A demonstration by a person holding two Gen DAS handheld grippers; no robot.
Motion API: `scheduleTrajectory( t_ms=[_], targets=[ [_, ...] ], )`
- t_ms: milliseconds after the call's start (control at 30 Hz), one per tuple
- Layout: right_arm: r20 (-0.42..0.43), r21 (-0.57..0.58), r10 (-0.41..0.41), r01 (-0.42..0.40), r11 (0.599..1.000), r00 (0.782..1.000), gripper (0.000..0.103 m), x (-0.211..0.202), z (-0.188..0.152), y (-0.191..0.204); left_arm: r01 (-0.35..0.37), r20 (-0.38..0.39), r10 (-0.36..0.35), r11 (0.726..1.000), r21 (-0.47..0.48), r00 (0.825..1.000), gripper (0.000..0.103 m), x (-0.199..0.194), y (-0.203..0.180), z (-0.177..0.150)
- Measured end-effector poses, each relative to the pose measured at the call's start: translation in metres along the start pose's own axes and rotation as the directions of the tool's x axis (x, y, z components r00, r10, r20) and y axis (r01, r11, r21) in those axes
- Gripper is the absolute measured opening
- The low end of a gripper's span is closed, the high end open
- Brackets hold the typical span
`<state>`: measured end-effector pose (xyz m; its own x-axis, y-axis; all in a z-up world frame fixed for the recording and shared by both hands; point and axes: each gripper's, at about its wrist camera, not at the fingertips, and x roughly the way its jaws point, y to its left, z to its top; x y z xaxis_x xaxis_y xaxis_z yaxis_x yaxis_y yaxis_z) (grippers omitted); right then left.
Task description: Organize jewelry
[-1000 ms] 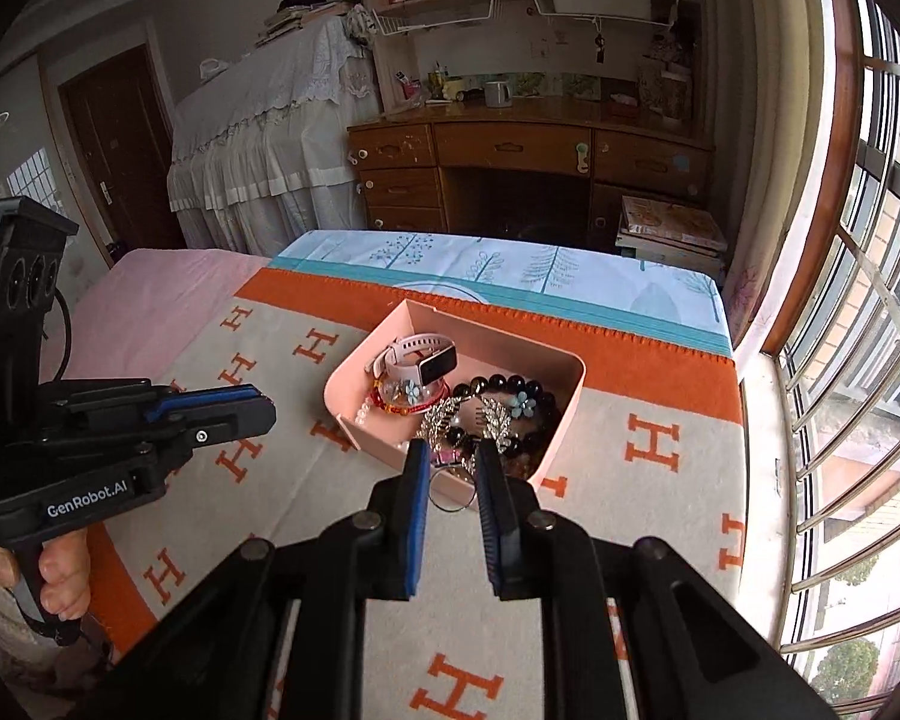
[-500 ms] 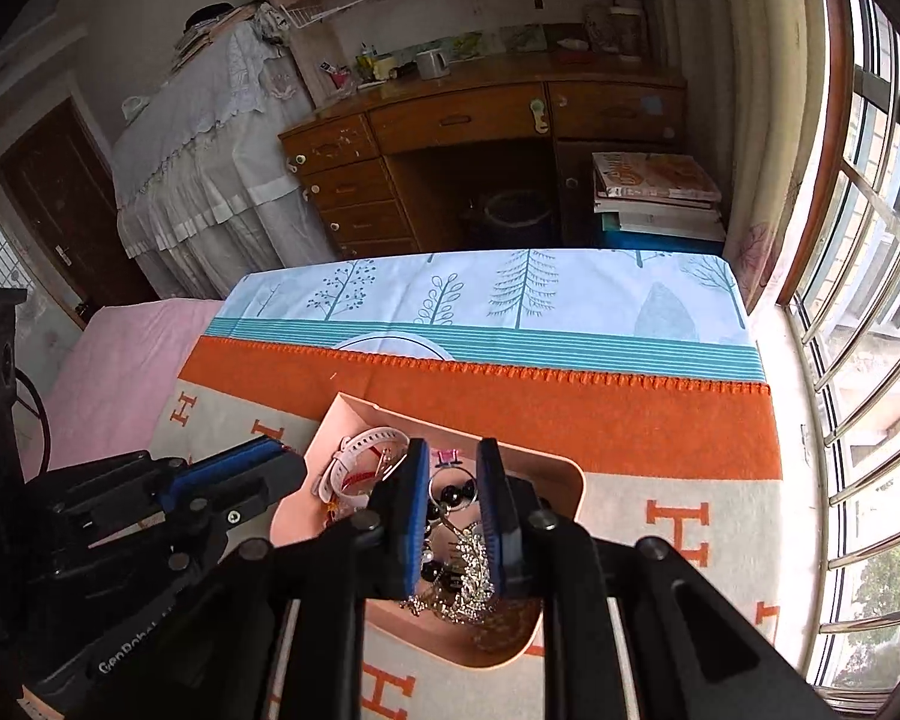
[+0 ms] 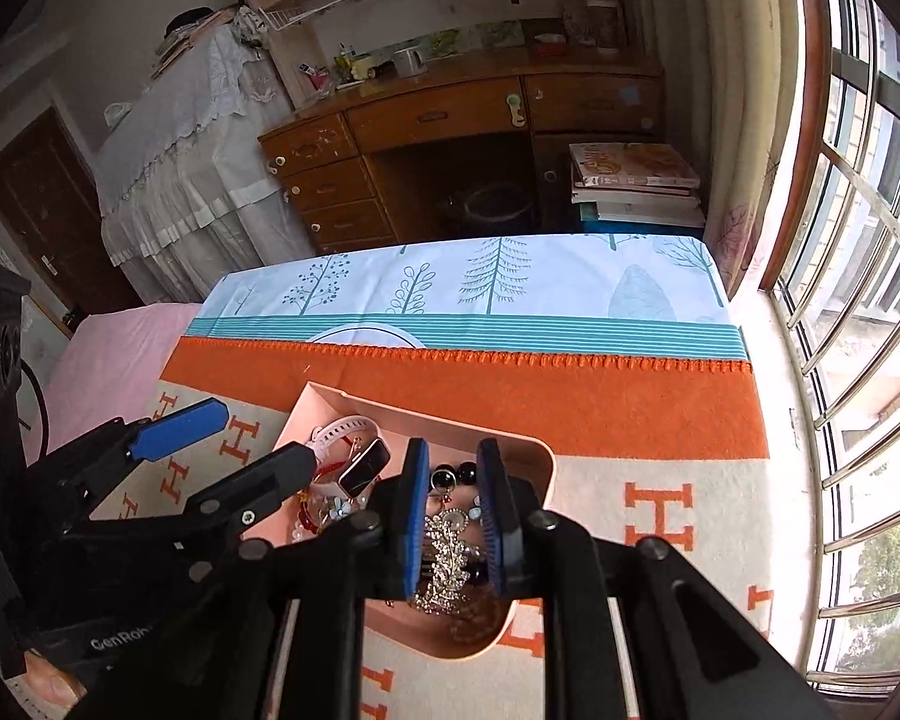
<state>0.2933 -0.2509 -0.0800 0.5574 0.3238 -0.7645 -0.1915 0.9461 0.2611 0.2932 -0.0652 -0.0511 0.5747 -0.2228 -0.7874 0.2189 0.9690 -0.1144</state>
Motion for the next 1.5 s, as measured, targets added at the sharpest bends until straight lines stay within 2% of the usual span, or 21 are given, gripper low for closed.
scheduleTrajectory(
  t_ms=[133,200,500,567,633,733,900,1067,1300,1500],
  targets=[
    [0.013,0.001,0.009,-0.009,1.0,1.0,0.016,-0.012,-0.009,0.002,-0.05,0.051,0.049,0.999,0.017,0.997,0.093,-0.028,-0.005,-0.008],
    [0.026,-0.004,0.017,-0.017,1.0,1.0,0.016,-0.022,-0.015,0.004,-0.087,0.079,0.085,0.996,0.023,0.993,0.102,-0.044,-0.008,-0.015],
    [0.094,-0.054,0.044,-0.039,0.998,0.995,0.017,-0.081,-0.059,0.031,-0.147,0.165,0.148,0.989,-0.021,0.975,0.102,-0.119,-0.011,-0.058],
    [0.11,-0.066,0.046,-0.039,0.997,0.993,0.027,-0.094,-0.07,0.039,-0.161,0.179,0.162,0.987,-0.022,0.97,0.102,-0.135,-0.012,-0.071],
    [0.124,-0.07,0.046,-0.038,0.997,0.991,0.044,-0.107,-0.082,0.046,-0.169,0.185,0.171,0.985,-0.024,0.968,0.102,-0.149,-0.012,-0.083],
    [0.144,-0.049,0.049,-0.043,0.998,0.988,0.05,-0.13,-0.109,0.055,-0.187,0.169,0.19,0.982,-0.032,0.967,0.102,-0.167,-0.012,-0.102],
    [0.132,-0.03,0.037,-0.033,0.999,0.991,0.063,-0.151,-0.144,0.064,-0.179,0.154,0.185,0.983,-0.048,0.971,0.102,-0.196,-0.013,-0.141],
    [0.141,-0.01,0.001,0.001,1.0,0.99,0.065,-0.166,-0.173,0.069,-0.187,0.149,0.199,0.978,-0.091,0.969,0.102,-0.219,-0.014,-0.169],
    [0.18,-0.003,-0.016,0.017,1.0,0.984,0.067,-0.179,-0.192,0.078,-0.2,0.156,0.221,0.97,-0.138,0.963,0.102,-0.234,-0.011,-0.19],
    [0.196,-0.003,-0.008,0.008,1.0,0.981,0.067,-0.184,-0.202,0.086,-0.219,0.159,0.237,0.968,-0.121,0.958,0.102,-0.238,-0.016,-0.197]
  ],
)
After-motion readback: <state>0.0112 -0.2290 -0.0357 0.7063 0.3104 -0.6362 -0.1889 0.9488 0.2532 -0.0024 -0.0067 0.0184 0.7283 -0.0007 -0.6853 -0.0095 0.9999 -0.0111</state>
